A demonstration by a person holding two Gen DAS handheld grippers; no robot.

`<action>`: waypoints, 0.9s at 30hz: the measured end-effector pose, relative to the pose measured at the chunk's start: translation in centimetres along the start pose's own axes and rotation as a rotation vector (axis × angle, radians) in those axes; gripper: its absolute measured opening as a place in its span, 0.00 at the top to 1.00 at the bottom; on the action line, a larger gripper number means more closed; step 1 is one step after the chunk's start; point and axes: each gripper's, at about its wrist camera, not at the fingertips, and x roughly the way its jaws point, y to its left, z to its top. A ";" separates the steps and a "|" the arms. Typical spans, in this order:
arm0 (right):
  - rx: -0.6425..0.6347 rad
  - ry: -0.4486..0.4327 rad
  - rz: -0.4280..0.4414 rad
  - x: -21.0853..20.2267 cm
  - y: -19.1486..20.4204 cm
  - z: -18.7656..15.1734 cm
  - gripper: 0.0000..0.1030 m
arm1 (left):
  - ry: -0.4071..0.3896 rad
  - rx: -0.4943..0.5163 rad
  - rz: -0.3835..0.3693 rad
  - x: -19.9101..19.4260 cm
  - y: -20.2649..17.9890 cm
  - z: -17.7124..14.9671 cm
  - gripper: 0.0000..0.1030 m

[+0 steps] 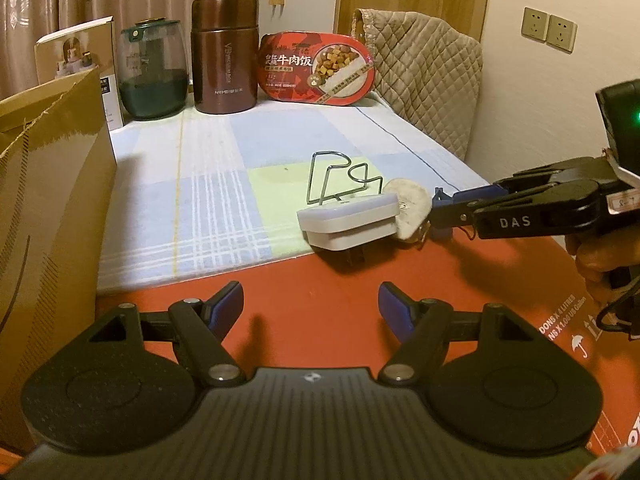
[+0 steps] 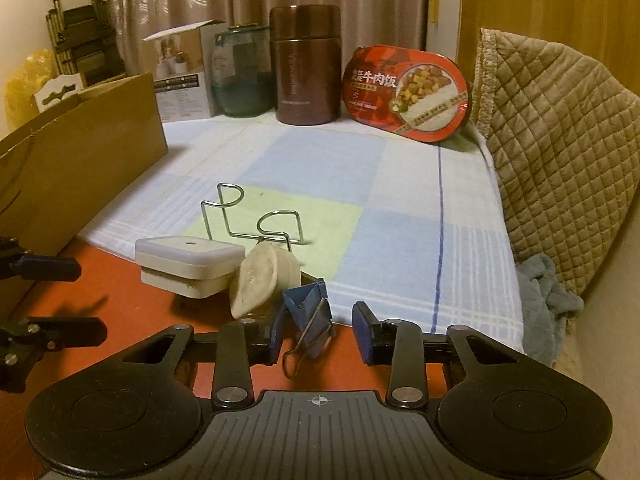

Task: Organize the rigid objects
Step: 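Grasp the black binder clip with the right tool while the left tool grasps the white square plug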

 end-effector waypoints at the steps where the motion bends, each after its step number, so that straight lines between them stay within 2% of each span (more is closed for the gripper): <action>1: 0.002 -0.001 0.006 0.0 -0.1 0.0 0.72 | 0.001 -0.002 -0.001 0.1 0.0 0.0 0.32; 4: 0.005 0.005 0.026 0.0 -0.1 0.0 0.86 | 0.002 -0.003 -0.005 0.1 0.0 0.0 0.32; 11: 0.022 0.059 0.024 -0.5 1.0 0.5 0.89 | 0.007 -0.007 -0.005 0.0 0.1 -0.1 0.32; 15: 0.041 0.127 0.034 -1.1 1.6 0.5 0.89 | 0.006 -0.007 -0.007 -0.1 0.1 -0.1 0.32; 19: -0.014 0.147 0.052 -1.7 2.7 -0.2 0.89 | 0.007 -0.007 -0.010 -0.2 0.0 -0.2 0.32; 22: -0.057 0.138 0.045 -1.9 3.2 -0.4 0.83 | 0.007 -0.007 -0.011 -0.2 0.0 -0.2 0.32; 25: -0.062 0.118 0.041 -1.9 3.0 -0.4 0.65 | 0.007 -0.013 -0.007 -0.1 0.1 -0.1 0.32; 27: -0.076 0.093 0.042 -1.9 3.0 -0.4 0.63 | 0.008 -0.020 -0.005 0.0 0.3 -0.2 0.32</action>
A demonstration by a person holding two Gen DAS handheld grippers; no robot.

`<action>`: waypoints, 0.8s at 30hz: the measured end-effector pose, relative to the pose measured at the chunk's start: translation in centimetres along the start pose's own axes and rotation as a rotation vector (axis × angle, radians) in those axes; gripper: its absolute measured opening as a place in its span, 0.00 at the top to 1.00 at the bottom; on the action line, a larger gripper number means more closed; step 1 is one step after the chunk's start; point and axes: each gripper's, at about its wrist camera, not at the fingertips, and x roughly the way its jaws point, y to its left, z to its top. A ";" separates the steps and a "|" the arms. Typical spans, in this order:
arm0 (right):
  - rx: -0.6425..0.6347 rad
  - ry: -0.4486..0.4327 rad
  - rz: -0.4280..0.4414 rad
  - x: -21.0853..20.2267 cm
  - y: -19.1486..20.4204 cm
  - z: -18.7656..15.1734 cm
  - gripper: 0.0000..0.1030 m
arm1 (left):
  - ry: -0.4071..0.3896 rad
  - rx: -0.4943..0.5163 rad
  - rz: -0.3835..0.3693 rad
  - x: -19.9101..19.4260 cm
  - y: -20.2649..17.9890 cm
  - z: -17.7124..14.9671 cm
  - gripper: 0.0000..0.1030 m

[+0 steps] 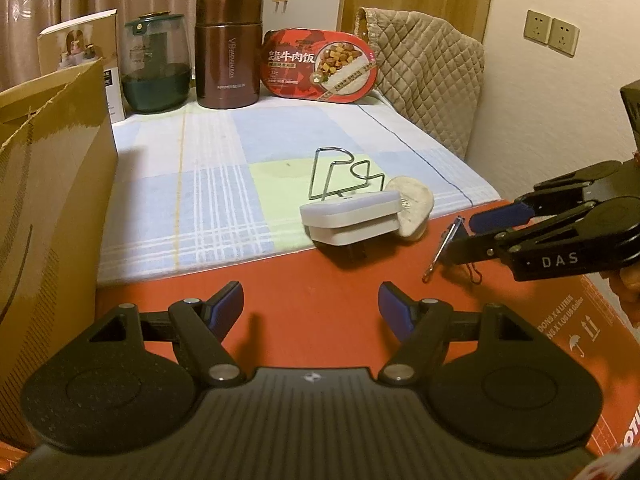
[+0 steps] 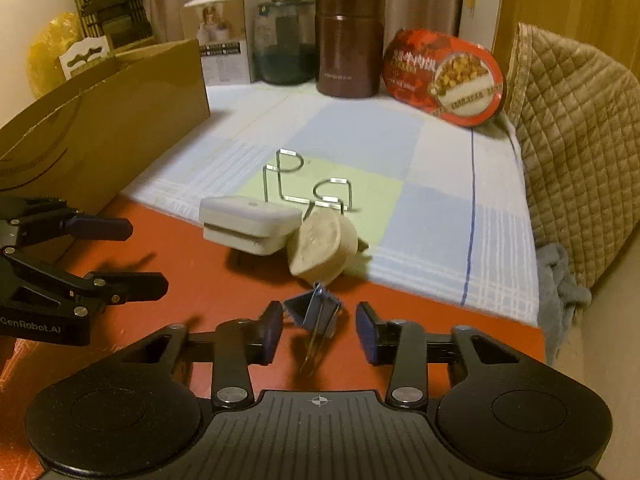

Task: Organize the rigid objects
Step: 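Grasp the black binder clip with the right tool while the left tool grasps the white square plug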

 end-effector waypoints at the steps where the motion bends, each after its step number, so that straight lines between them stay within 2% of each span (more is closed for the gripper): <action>1: -0.014 -0.011 0.003 0.1 0.0 0.0 0.63 | 0.002 -0.004 0.002 0.1 0.1 0.0 0.32; 7: -0.126 -0.025 0.017 1.2 0.8 -0.4 0.63 | 0.007 -0.012 0.002 0.2 0.4 -0.1 0.32; 10: -0.136 -0.025 0.032 1.4 0.8 -0.6 0.63 | 0.007 -0.008 0.000 0.2 0.3 -0.1 0.32; 12: -0.137 -0.027 0.044 1.3 0.8 -0.7 0.71 | 0.008 -0.007 -0.001 0.2 0.3 -0.1 0.32; 13: -0.137 -0.023 0.042 1.3 0.9 -0.7 0.80 | 0.008 -0.007 0.000 0.2 0.3 -0.1 0.32; 19: -0.073 -0.034 0.030 0.5 0.5 0.0 0.82 | 0.003 -0.007 -0.004 0.3 0.2 0.1 0.32; 24: -0.016 -0.037 -0.040 0.3 0.2 1.2 0.82 | -0.023 -0.027 -0.009 0.8 0.1 1.2 0.32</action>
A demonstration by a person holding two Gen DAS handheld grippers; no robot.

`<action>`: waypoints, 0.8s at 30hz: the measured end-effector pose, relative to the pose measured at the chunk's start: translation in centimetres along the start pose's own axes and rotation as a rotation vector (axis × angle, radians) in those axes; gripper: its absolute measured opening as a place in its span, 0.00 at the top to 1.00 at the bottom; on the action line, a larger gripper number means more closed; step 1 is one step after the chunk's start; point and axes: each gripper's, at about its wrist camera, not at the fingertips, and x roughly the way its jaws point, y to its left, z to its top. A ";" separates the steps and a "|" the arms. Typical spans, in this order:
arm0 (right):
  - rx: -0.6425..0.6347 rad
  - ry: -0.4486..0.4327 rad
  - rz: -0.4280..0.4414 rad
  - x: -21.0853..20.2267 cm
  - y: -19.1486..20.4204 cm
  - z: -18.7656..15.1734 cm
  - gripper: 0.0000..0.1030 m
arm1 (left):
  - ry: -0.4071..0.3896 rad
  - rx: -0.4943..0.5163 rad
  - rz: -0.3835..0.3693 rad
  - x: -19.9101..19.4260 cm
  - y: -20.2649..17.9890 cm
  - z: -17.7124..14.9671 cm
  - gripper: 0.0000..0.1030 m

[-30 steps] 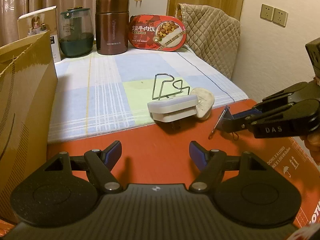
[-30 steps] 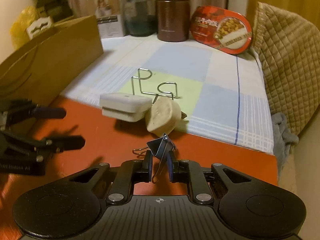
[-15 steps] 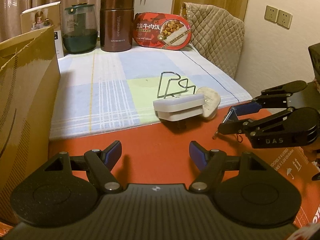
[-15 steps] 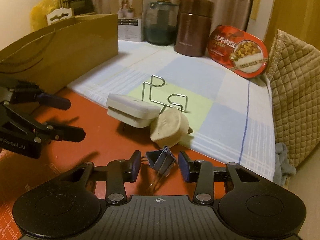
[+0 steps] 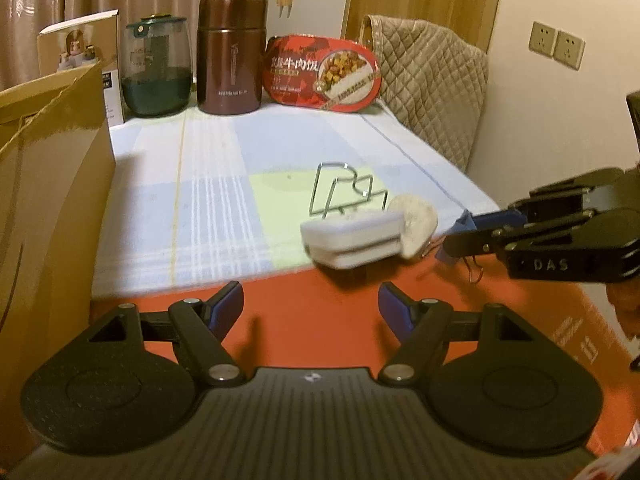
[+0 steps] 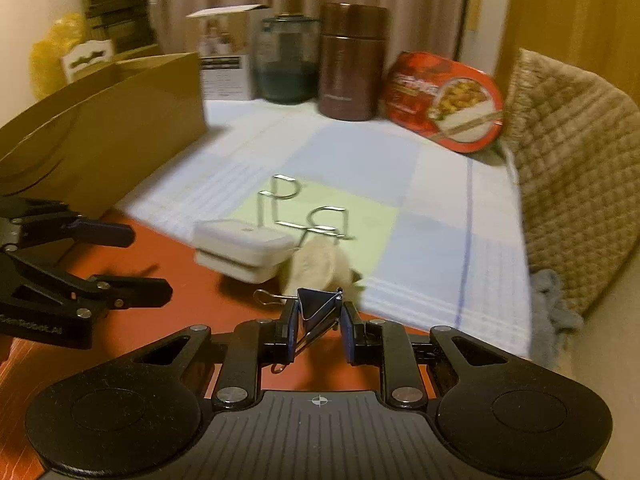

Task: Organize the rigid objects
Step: 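Grasp the black binder clip with the right tool while the left tool grasps the white square plug, then lift the white plug and binder clip and carry them toward the cardboard box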

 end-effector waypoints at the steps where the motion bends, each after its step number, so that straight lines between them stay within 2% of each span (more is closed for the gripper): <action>1: 0.015 0.001 -0.007 0.0 -0.2 0.2 0.82 | -0.005 -0.005 -0.003 0.2 -0.1 0.2 0.32; 7: 0.105 -0.005 -0.052 -0.3 -1.5 0.9 0.82 | -0.045 -0.057 -0.043 1.6 -1.0 1.7 0.30; 11: 0.145 -0.003 -0.073 -0.4 -2.3 0.9 0.82 | -0.040 -0.059 -0.054 3.5 -2.1 2.8 0.30; 18: 0.197 -0.012 -0.066 -0.6 -3.2 0.8 0.82 | -0.006 -0.064 -0.007 6.1 -2.7 3.2 0.33; 24: 0.206 -0.015 -0.055 -0.6 -2.9 0.8 0.82 | -0.006 -0.037 -0.008 5.4 -2.4 2.8 0.38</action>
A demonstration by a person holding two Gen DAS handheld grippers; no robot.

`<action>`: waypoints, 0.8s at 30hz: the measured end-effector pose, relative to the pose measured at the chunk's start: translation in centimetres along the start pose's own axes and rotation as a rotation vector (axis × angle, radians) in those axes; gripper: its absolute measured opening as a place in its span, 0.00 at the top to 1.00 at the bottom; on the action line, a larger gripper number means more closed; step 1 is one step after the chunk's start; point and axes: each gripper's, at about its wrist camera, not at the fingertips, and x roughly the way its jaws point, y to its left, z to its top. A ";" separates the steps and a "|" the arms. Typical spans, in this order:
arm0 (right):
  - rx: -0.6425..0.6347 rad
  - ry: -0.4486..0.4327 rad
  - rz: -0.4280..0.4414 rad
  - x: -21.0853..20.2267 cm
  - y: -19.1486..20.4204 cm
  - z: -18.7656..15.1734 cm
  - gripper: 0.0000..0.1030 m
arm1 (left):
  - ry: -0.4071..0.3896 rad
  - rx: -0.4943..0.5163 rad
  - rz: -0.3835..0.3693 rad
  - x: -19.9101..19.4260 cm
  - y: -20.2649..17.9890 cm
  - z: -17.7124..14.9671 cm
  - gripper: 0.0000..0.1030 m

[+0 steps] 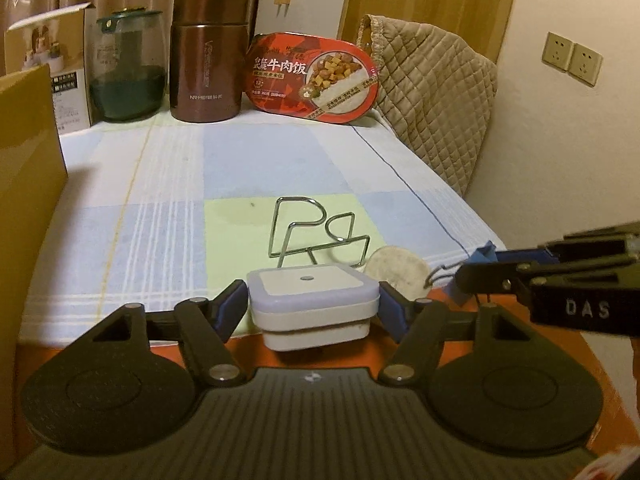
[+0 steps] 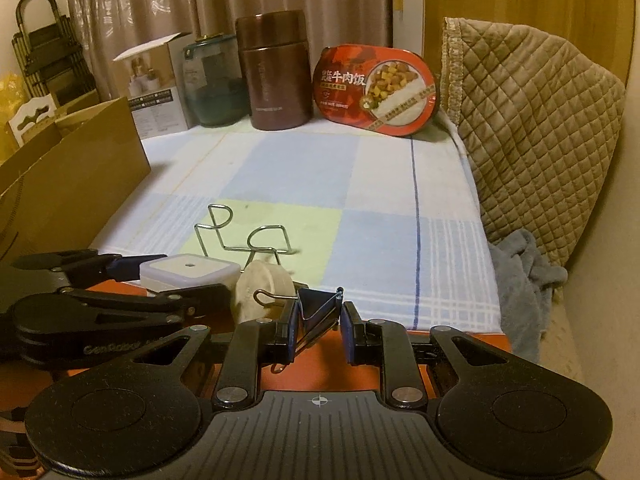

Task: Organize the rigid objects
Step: 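Lift the white plug and binder clip and carry them toward the cardboard box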

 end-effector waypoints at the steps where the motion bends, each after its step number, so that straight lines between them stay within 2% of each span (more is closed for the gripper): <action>1: 0.001 0.001 0.003 0.0 0.0 0.0 0.82 | 0.001 0.002 0.000 -0.4 0.1 -0.2 0.39; 14: 0.020 -0.014 0.011 -2.7 2.7 0.4 0.82 | 0.022 0.103 -0.008 -8.6 1.0 -4.7 0.40; 18: 0.006 -0.038 0.029 -5.1 4.9 0.4 0.82 | 0.008 0.095 -0.012 -11.6 1.3 -5.1 0.40; 24: -0.018 -0.084 0.044 -9.0 8.7 0.0 0.82 | -0.052 0.104 -0.008 -16.6 1.6 -4.8 0.40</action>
